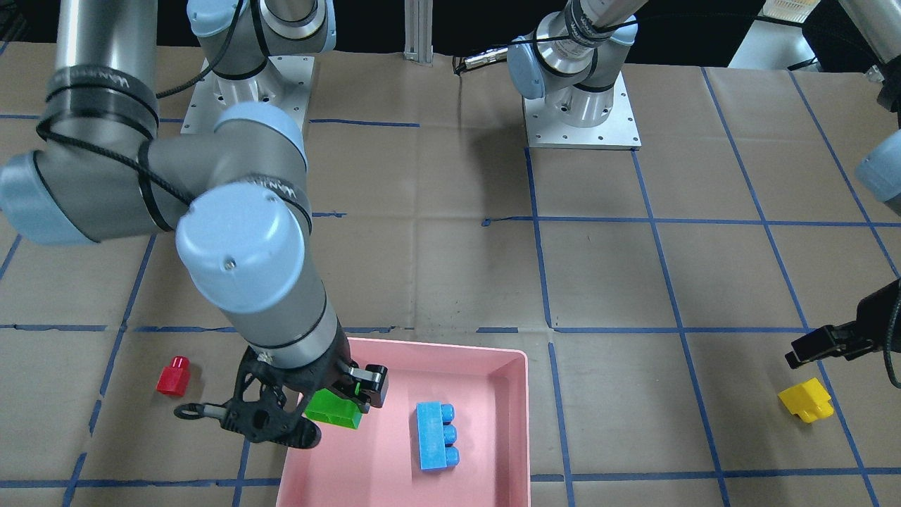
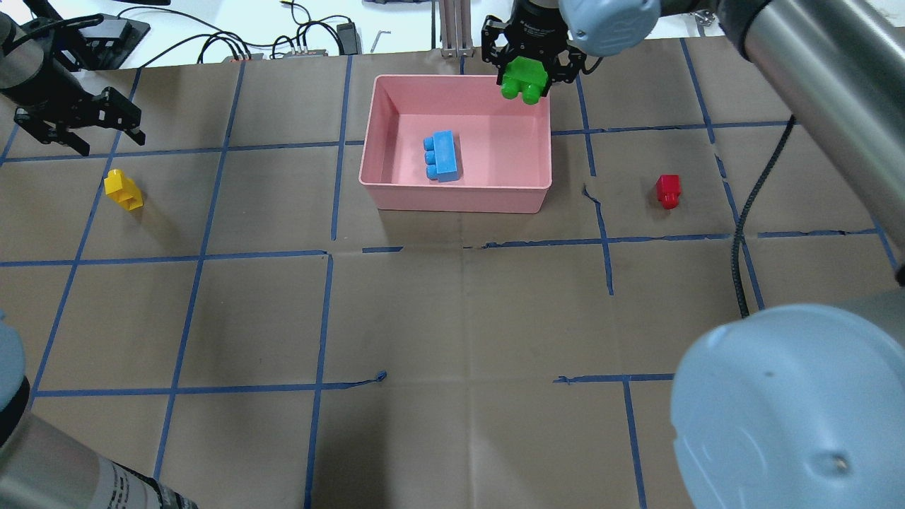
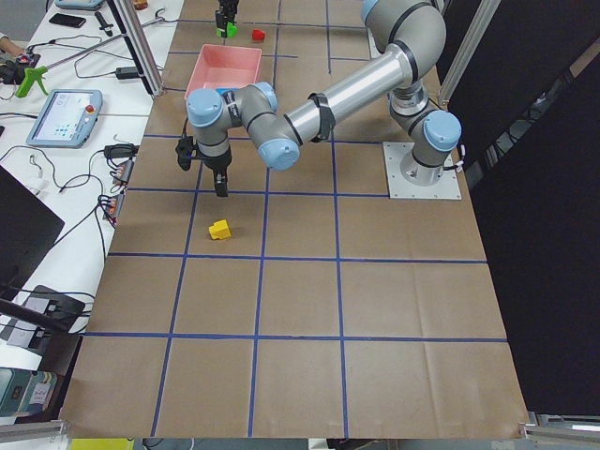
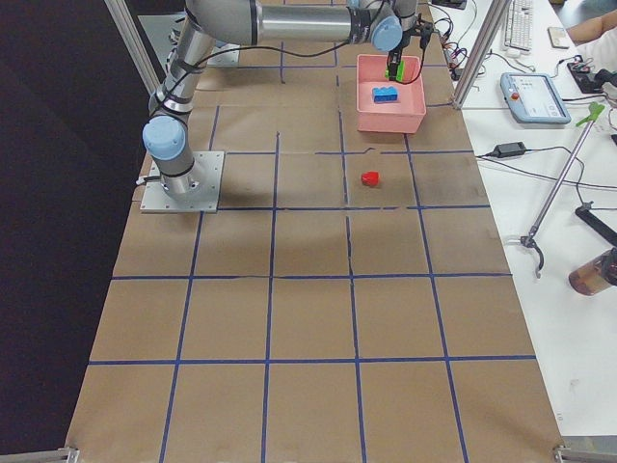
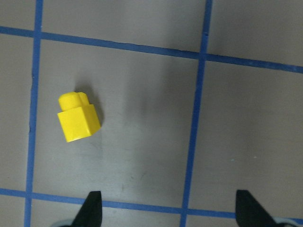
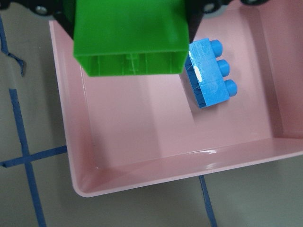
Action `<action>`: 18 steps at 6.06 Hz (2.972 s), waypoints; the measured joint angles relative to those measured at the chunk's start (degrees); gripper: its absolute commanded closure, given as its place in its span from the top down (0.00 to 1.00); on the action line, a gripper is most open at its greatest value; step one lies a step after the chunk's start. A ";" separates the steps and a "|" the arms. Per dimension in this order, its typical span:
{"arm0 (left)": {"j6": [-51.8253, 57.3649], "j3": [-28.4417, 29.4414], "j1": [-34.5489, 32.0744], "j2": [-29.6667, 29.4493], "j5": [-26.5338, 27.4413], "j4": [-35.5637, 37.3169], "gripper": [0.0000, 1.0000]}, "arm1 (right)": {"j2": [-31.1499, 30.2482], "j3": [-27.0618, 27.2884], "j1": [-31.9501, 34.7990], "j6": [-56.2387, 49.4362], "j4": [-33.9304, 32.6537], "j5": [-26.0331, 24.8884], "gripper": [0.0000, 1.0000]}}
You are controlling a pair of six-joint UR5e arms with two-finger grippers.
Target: Put all blocks into box
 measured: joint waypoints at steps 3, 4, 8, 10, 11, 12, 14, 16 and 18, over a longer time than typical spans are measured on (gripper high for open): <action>1.99 0.33 1.09 -8.25 2.61 11.22 0.94 | 5.50 -0.68 0.25 -10.53 -3.48 -0.04 1.00; 2.13 -0.07 1.12 -9.67 2.90 12.29 0.73 | 6.51 -0.24 0.24 -11.68 -7.12 -0.07 1.00; 1.96 -0.76 1.09 -11.23 6.52 12.30 0.12 | 2.51 0.11 -0.69 -11.20 -3.07 -0.75 1.00; 1.39 -1.22 -0.17 -7.34 4.14 10.39 0.12 | -3.12 0.69 -4.38 -9.78 6.96 -1.12 1.00; 1.01 -1.71 -3.47 -3.93 3.50 7.31 0.12 | -5.39 1.26 -7.89 -12.81 10.90 -1.18 1.00; 0.25 -1.98 -9.26 -0.80 3.28 4.80 0.12 | -7.77 2.93 -11.09 -16.94 13.16 -1.94 1.00; -1.32 -1.55 -24.35 1.94 3.29 3.56 0.13 | -11.39 9.94 -15.16 -20.59 12.44 -3.71 1.00; -2.64 -1.52 -37.96 -0.39 3.59 6.59 0.13 | -10.94 13.67 -18.02 -23.36 7.96 -4.04 1.00; -4.18 -1.71 -42.90 -5.34 3.26 12.91 0.98 | -8.61 18.96 -22.08 -25.18 0.29 -3.99 1.00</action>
